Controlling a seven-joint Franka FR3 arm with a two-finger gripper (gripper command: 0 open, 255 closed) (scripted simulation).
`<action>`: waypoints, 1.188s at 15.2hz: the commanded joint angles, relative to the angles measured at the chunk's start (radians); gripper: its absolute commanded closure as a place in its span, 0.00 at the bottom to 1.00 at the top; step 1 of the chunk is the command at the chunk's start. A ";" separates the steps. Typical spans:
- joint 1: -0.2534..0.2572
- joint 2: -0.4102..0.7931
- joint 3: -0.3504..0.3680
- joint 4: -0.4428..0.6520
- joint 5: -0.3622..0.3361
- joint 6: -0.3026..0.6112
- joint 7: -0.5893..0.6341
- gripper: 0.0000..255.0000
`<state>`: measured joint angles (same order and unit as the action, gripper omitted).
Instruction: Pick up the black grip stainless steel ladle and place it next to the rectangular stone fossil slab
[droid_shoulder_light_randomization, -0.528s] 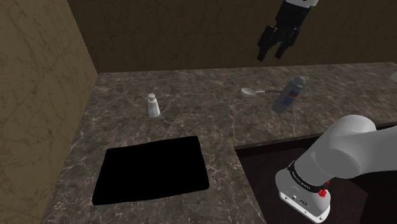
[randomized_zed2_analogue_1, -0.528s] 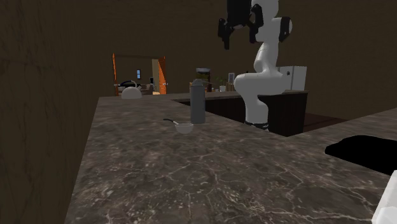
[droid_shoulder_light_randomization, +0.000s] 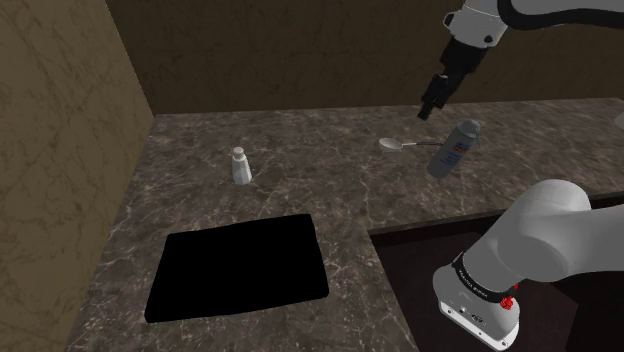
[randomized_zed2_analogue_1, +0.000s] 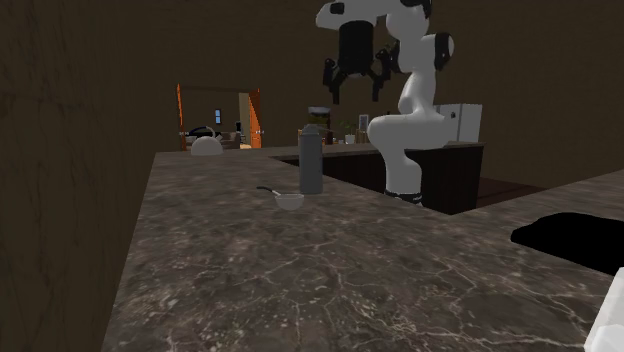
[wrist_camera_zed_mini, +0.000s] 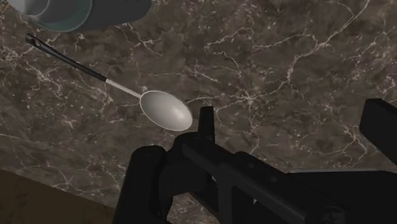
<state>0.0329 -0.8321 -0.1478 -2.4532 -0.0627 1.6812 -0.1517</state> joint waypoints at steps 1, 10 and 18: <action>0.011 -0.015 -0.047 -0.052 -0.046 0.042 -0.114 0.00; 0.053 0.047 -0.310 -0.182 -0.264 0.284 -0.601 0.00; 0.179 0.282 -0.599 -0.149 -0.376 0.563 -1.041 0.00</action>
<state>0.1812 -0.5984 -0.7048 -2.6175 -0.4354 2.1972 -1.1286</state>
